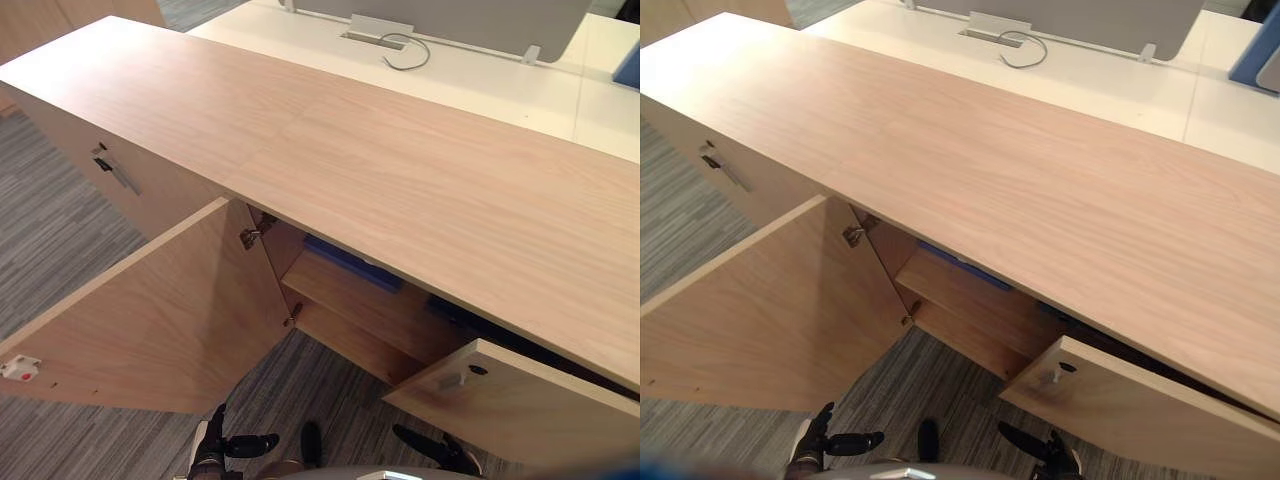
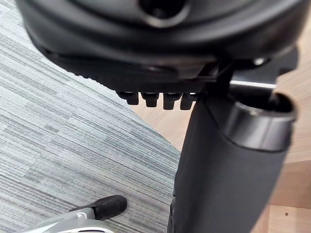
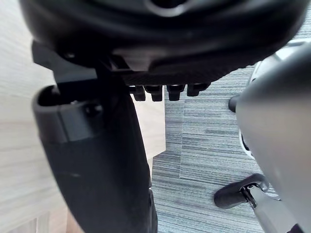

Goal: Walk over to the cabinet, pick up the folder, carry it to the office cabinet, place the folder inside the office cabinet, then close the office cabinet door

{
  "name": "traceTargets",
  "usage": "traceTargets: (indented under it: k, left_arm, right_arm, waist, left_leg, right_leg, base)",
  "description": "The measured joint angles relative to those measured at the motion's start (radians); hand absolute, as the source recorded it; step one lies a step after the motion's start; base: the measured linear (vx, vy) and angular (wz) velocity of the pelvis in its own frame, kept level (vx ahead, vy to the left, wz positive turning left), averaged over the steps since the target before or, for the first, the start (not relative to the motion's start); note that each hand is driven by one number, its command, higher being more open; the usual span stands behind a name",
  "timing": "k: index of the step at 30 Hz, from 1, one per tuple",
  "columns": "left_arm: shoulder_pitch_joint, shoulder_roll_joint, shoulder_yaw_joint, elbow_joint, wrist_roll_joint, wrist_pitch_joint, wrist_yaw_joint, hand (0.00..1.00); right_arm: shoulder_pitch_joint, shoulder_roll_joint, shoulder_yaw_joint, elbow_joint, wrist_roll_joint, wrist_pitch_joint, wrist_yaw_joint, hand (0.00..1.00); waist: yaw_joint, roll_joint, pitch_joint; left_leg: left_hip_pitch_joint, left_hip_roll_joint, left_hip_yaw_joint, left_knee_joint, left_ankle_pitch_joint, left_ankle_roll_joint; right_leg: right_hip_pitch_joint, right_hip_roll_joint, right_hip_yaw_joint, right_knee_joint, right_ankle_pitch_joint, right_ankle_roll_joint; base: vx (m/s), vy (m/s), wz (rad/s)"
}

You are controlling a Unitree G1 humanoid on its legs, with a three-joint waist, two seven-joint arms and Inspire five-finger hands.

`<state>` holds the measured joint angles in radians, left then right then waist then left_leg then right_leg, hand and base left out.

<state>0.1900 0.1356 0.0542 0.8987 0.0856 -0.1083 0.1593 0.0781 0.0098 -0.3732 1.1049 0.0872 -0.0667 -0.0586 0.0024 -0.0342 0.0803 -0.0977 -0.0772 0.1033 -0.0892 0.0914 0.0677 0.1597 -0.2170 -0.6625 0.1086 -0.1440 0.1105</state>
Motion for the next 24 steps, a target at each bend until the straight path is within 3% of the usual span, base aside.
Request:
traceTargets:
  k: [6, 9, 18, 20, 21, 22, 24]
  left_arm:
    - [0.006, 0.002, 0.004, -0.001, -0.066, 0.000, -0.002, 1.00]
    - [0.010, 0.000, 0.013, -0.004, -0.081, 0.000, 0.001, 1.00]
    - [0.022, -0.050, 0.167, 0.009, -0.222, 0.000, 0.040, 1.00]
    - [0.023, -0.054, 0.171, 0.018, -0.221, 0.000, 0.055, 1.00]
    - [0.025, -0.052, 0.171, 0.019, -0.220, 0.000, 0.060, 1.00]
    - [0.030, -0.042, 0.172, 0.019, -0.218, -0.001, 0.069, 1.00]
    - [0.020, -0.027, 0.182, 0.021, -0.200, -0.001, 0.070, 1.00]
  right_arm:
    - [-0.024, 0.005, 0.000, 0.021, -0.006, 0.005, -0.003, 1.00]
    - [-0.027, 0.006, 0.000, 0.024, -0.006, 0.006, -0.004, 1.00]
    - [-0.030, 0.009, 0.002, 0.027, -0.005, 0.006, -0.010, 1.00]
    - [-0.030, -0.004, 0.004, 0.017, -0.005, 0.004, -0.007, 1.00]
    - [-0.027, -0.005, 0.009, 0.017, -0.004, 0.004, -0.007, 1.00]
    - [-0.020, -0.001, 0.024, 0.017, -0.003, 0.002, -0.008, 1.00]
    - [-0.019, 0.014, 0.048, 0.029, -0.005, 0.001, -0.002, 1.00]
  waist:
    - [-0.008, -0.003, 0.002]
    - [-0.012, -0.006, 0.003]
    - [-0.025, -0.009, 0.008]
    - [-0.035, 0.002, 0.015]
    - [-0.034, 0.000, 0.014]
    - [-0.034, -0.013, 0.012]
    - [-0.033, -0.058, 0.007]
  left_leg:
    - [0.013, 0.019, -0.005, -0.005, 0.003, -0.018]
    - [0.017, 0.027, 0.004, -0.005, 0.003, -0.047]
    - [0.018, 0.039, -0.002, -0.007, 0.005, -0.059]
    - [0.011, 0.044, -0.035, -0.006, 0.007, -0.060]
    - [0.010, 0.044, -0.045, -0.006, 0.008, -0.061]
    - [0.004, 0.037, -0.066, -0.006, 0.012, -0.066]
    - [-0.027, 0.013, -0.110, -0.006, 0.026, -0.069]
  right_leg:
    - [0.017, 0.013, -0.015, 0.006, 0.012, 0.004]
    - [0.017, 0.017, -0.011, 0.006, 0.016, 0.006]
    - [0.019, 0.027, -0.018, 0.011, 0.017, -0.002]
    - [-0.030, 0.016, 0.089, 0.132, -0.010, -0.043]
    - [-0.041, 0.016, 0.132, 0.153, -0.017, -0.046]
    - [-0.044, 0.020, 0.191, 0.148, -0.041, -0.051]
    - [-0.013, 0.033, 0.192, 0.064, -0.061, -0.054]
  base:
    - [0.01, -0.070, 0.07]
    - [-0.02, -0.040, -0.09]
    - [-0.05, -0.020, -0.01]
    - [-0.06, 0.043, 0.38]
    - [-0.05, 0.056, 0.48]
    - [-0.02, 0.026, 0.46]
    - [0.01, -0.054, 0.68]
